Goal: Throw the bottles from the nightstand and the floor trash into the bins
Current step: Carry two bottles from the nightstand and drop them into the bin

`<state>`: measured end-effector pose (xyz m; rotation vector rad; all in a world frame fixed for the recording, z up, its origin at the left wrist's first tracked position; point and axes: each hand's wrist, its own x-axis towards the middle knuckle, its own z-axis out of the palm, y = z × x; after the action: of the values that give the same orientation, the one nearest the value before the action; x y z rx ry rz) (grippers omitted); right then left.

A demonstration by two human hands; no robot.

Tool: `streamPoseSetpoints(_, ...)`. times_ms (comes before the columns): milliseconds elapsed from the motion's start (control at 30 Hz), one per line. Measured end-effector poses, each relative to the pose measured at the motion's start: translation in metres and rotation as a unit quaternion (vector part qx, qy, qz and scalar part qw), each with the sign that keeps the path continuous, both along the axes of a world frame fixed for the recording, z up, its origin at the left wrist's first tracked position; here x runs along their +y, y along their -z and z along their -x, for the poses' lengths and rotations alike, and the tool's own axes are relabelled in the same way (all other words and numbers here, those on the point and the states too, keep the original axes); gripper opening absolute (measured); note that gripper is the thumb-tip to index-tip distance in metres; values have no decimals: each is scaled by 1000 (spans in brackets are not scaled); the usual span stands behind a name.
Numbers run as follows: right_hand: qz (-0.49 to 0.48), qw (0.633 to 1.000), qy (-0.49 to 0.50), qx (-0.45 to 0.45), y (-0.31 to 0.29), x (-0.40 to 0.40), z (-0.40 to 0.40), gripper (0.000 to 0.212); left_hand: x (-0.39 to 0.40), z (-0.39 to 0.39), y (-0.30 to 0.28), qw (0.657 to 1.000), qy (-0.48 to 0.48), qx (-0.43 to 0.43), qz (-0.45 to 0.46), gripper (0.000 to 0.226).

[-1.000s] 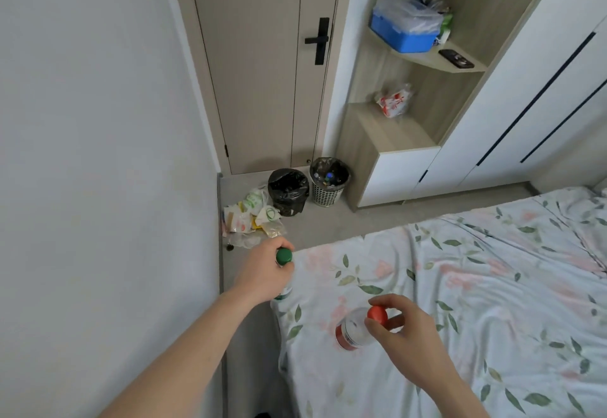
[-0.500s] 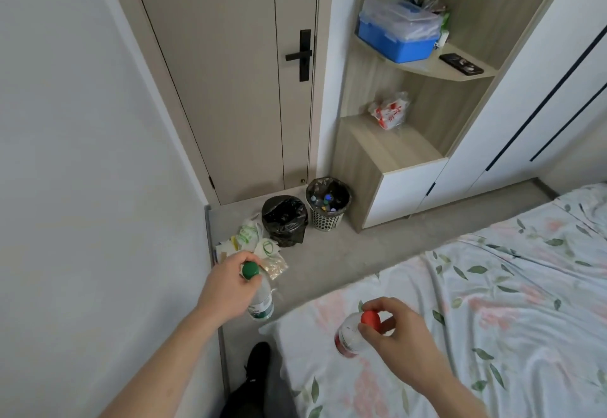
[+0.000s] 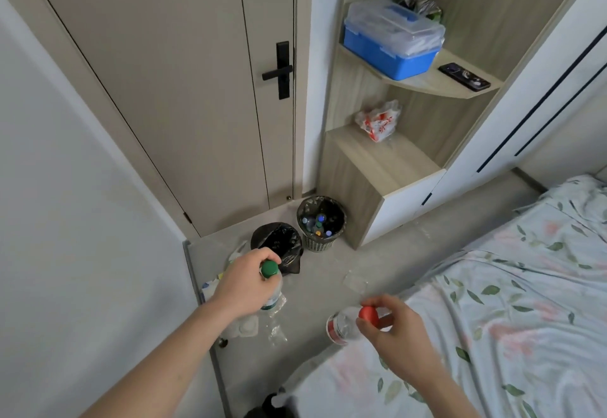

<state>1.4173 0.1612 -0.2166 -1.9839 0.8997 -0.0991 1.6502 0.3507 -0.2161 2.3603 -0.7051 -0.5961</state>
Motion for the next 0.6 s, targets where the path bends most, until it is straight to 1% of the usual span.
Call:
streamPoseSetpoints(100, 10, 1000, 3, 0, 7, -14, -17, 20, -9, -14, 4, 1000, 5, -7, 10, 21)
streamPoseSetpoints(267, 10, 999, 4, 31, 26, -21, -54, 22, -10, -50, 19, 999, 30, 14, 9, 22)
streamPoseSetpoints(400, 0, 999, 24, 40, 35, -29, -104, 20, -17, -105, 38, 998, 45, 42, 6, 19)
streamPoseSetpoints(533, -13, 996, 63, 60, 46, -34, -164, 17, -34, -167, 54, 994, 95, 39, -29, 17)
streamPoseSetpoints(600, -11, 995, 69, 67, 47, -35, -195, 16, -44, -195, 56, 994, 105, 20, -34, 18)
